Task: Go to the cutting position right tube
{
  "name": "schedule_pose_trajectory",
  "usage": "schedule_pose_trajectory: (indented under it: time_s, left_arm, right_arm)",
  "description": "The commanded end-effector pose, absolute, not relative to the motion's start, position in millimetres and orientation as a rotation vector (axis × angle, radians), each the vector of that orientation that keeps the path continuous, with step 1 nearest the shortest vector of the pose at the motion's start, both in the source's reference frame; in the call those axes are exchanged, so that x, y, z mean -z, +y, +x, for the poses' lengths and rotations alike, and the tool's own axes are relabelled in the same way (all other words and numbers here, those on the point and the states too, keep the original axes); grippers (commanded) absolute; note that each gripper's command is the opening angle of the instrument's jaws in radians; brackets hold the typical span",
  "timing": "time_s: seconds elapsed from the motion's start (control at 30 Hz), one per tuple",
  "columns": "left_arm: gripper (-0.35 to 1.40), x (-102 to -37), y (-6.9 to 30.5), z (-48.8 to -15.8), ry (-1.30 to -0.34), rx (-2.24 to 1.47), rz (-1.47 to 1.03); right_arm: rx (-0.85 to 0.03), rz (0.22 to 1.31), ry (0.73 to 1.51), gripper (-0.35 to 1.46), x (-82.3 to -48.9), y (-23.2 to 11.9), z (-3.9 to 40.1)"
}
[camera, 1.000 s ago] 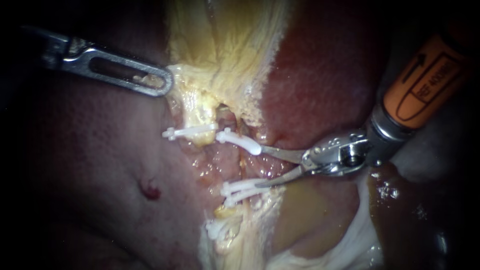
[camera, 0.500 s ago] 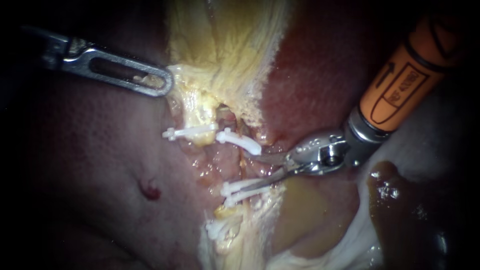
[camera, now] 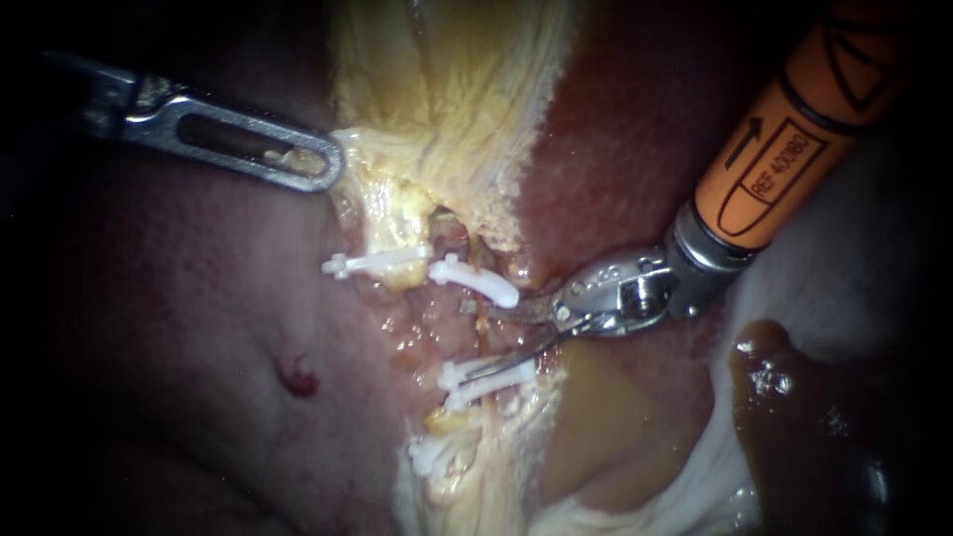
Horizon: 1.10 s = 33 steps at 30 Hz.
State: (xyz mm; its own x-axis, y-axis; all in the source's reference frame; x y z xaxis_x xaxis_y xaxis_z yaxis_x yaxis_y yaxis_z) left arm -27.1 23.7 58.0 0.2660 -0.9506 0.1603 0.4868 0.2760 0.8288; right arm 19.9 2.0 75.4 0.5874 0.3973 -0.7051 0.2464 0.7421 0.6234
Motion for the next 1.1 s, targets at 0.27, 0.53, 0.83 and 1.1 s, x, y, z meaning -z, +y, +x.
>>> schedule_pose_trajectory:
  time_s: [0.27,0.53,0.83,1.1]
  left_arm:
    - [-0.35,-58.1,23.8,-27.2,-0.760,1.102,0.744]
    - [-0.35,-58.1,23.8,-27.3,-0.760,1.102,0.744]
    - [-0.35,-58.2,23.8,-27.3,-0.760,1.102,0.744]
    - [-0.35,-58.5,23.8,-27.4,-0.761,1.103,0.743]
  right_arm:
    - [-0.095,0.757,1.003,1.31,-75.6,2.1,21.4]
    - [-0.098,0.775,1.056,1.35,-75.2,1.8,21.9]
    - [-0.043,0.827,1.121,1.30,-73.9,0.7,22.2]
    - [-0.039,0.827,1.157,1.30,-73.2,0.4,23.5]
